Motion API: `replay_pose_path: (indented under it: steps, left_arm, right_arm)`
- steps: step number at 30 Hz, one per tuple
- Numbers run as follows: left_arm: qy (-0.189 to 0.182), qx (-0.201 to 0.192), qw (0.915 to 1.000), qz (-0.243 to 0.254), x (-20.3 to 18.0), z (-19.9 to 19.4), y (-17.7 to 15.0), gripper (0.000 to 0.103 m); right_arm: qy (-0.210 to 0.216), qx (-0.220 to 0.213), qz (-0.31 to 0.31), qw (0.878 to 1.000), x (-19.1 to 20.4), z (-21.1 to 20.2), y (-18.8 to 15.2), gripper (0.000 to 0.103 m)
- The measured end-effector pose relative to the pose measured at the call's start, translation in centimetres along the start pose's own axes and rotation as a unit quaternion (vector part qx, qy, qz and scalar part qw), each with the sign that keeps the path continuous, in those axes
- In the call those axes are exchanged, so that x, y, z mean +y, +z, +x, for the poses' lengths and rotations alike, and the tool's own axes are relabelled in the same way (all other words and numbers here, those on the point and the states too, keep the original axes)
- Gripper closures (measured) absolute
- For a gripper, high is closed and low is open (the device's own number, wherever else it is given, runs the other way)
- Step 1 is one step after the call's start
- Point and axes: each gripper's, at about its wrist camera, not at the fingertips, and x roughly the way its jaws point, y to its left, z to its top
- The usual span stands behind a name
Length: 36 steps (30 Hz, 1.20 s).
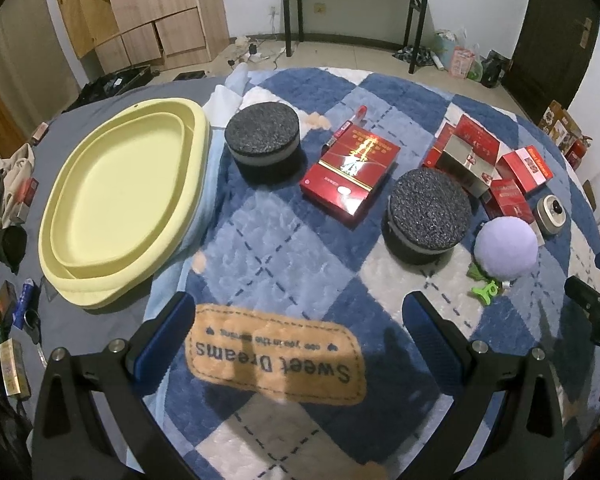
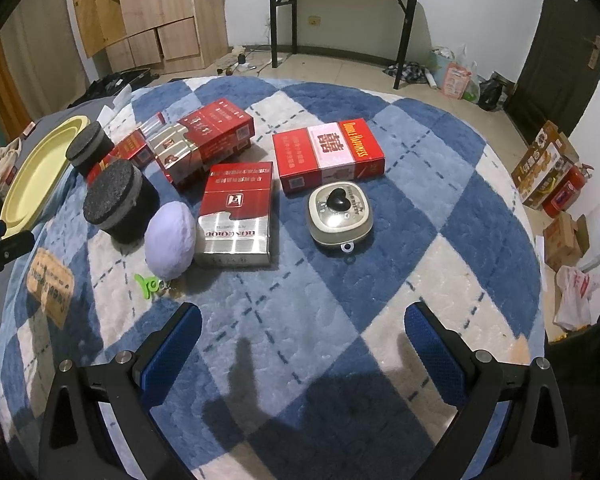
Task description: Organize rigid objects
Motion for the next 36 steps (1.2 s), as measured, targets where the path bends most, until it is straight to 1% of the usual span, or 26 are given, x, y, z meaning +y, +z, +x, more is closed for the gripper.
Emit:
replay_pose_path:
  steps: [2, 8, 11, 12, 14, 16, 19, 21, 23, 26, 27, 28, 29, 30, 31, 32, 33, 34, 35, 36]
  left_arm:
    - [0.002, 0.001, 1.0000, 0.002, -0.1, 0.0, 0.0, 0.000]
    - [-0.003, -0.009, 0.9999, 0.007, -0.2, -0.1, -0.1, 0.000]
    - [-0.017, -0.006, 0.9998, -0.001, 0.4, 0.0, -0.2, 0.000]
    - [-0.018, -0.005, 0.9998, 0.000, 0.6, 0.1, -0.3, 0.000]
    - [-0.005, -0.007, 0.9999, 0.010, 0.7, 0.3, -0.2, 0.000]
    - [0.001, -0.012, 0.9997, 0.019, 0.8, 0.4, 0.4, 0.000]
    - [0.001, -0.028, 0.9994, 0.021, 1.3, 0.6, 2.4, 0.000]
    - [0.000, -0.037, 0.9988, 0.031, 1.6, 0.9, 4.5, 0.000]
    - [0.011, -0.053, 0.9978, 0.037, 2.1, 1.4, 6.6, 0.000]
    - [-0.009, -0.043, 0.9984, 0.035, 2.9, 2.8, 8.9, 0.000]
    - [-0.013, -0.037, 0.9986, 0.037, 3.0, 3.5, 9.6, 0.000]
    - [-0.011, -0.035, 0.9985, 0.040, 3.1, 4.1, 10.1, 0.000]
    - [-0.006, -0.037, 0.9982, 0.046, 3.2, 4.8, 10.6, 0.000]
    - [-0.005, -0.034, 0.9980, 0.052, 3.2, 5.4, 10.8, 0.000]
    - [-0.002, -0.031, 0.9979, 0.057, 3.1, 5.8, 10.9, 0.000]
    - [0.000, -0.031, 0.9974, 0.065, 2.8, 6.2, 10.9, 0.000]
    - [-0.006, -0.033, 0.9968, 0.073, 2.6, 6.5, 10.9, 0.000]
    - [-0.014, -0.035, 0.9958, 0.083, 2.3, 6.8, 10.9, 0.000]
    - [-0.011, -0.033, 0.9952, 0.091, 2.1, 7.1, 10.9, 0.000]
    - [-0.004, -0.029, 0.9948, 0.097, 1.9, 7.6, 10.9, 0.000]
  right_arm:
    - [0.001, -0.008, 0.002, 1.000, 0.0, -0.1, 0.0, 0.000]
    - [-0.022, -0.011, -0.011, 1.000, -0.1, 0.0, 0.1, 0.000]
    - [-0.015, 0.000, -0.007, 1.000, -0.2, 0.0, 0.1, 0.000]
    - [-0.022, 0.004, -0.013, 1.000, -0.1, 0.1, 0.1, 0.000]
    - [-0.025, 0.005, -0.013, 1.000, -0.2, 0.1, 0.1, 0.000]
    - [-0.011, 0.006, 0.002, 1.000, -0.5, 0.3, 0.2, 0.000]
    - [-0.004, 0.006, 0.014, 1.000, -1.1, 0.6, 0.2, 0.000]
    - [-0.003, -0.004, 0.014, 1.000, -1.5, 0.7, 0.2, 0.000]
    - [0.003, -0.023, 0.021, 1.000, -2.2, 0.4, 0.2, 0.000]
    - [0.006, -0.061, 0.042, 0.997, -4.0, -0.9, 0.2, 0.000]
    - [-0.002, -0.049, 0.029, 0.998, -4.2, -0.5, 0.4, 0.000]
    - [-0.012, -0.030, 0.007, 0.999, -4.3, 0.2, 0.6, 0.000]
    - [-0.022, -0.022, -0.003, 1.000, -4.4, 0.5, 0.7, 0.000]
    - [-0.025, -0.034, -0.006, 0.999, -4.7, 0.7, 1.0, 0.000]
    - [-0.024, -0.039, -0.010, 0.999, -5.0, 0.9, 1.4, 0.000]
    - [-0.018, -0.032, -0.018, 0.999, -5.1, 1.3, 1.9, 0.001]
    - [-0.012, -0.018, -0.025, 0.999, -5.0, 2.0, 2.3, 0.001]
    - [-0.013, -0.017, -0.030, 0.999, -5.0, 2.4, 2.7, 0.003]
    - [-0.010, -0.008, -0.035, 0.999, -5.0, 3.3, 3.1, 0.008]
    - [-0.004, -0.001, -0.034, 0.999, -4.9, 4.1, 3.4, 0.008]
